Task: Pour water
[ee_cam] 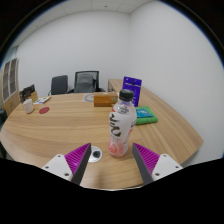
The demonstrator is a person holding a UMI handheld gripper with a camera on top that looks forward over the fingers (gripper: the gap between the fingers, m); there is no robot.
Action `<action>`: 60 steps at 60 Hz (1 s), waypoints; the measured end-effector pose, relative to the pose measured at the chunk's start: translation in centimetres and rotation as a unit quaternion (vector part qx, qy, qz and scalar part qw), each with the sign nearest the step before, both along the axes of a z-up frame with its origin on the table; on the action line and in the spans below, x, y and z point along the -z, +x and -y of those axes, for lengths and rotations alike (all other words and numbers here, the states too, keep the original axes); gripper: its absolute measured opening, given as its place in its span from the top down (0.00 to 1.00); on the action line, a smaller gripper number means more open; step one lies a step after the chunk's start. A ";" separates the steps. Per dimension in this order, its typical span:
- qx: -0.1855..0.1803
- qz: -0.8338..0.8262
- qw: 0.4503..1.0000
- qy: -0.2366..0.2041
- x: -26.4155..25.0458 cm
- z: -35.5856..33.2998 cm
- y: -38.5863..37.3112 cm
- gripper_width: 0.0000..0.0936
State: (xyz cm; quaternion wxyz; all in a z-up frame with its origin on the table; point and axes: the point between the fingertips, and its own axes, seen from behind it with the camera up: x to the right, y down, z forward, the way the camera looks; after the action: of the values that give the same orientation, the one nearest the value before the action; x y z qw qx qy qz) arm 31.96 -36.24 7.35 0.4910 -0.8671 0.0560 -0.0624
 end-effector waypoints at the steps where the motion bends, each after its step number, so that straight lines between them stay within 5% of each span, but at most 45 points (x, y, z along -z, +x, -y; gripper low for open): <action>1: -0.001 0.000 1.000 0.002 0.2 -0.6 0.5 0.09; 11: -0.010 -0.007 1.000 0.027 1.3 -5.3 2.5 0.13; 20: -0.012 -0.005 0.999 0.043 2.1 -7.5 3.5 0.48; 33: -0.020 0.001 0.998 0.057 2.1 -7.9 3.4 0.65; 45: -0.014 0.032 0.998 0.056 1.6 -7.9 3.5 0.70; 60: 0.019 0.117 0.991 0.062 -5.2 -11.3 0.6 0.70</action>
State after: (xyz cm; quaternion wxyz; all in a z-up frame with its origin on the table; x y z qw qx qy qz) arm 32.61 -24.91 12.57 0.5457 -0.8205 0.0179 -0.1690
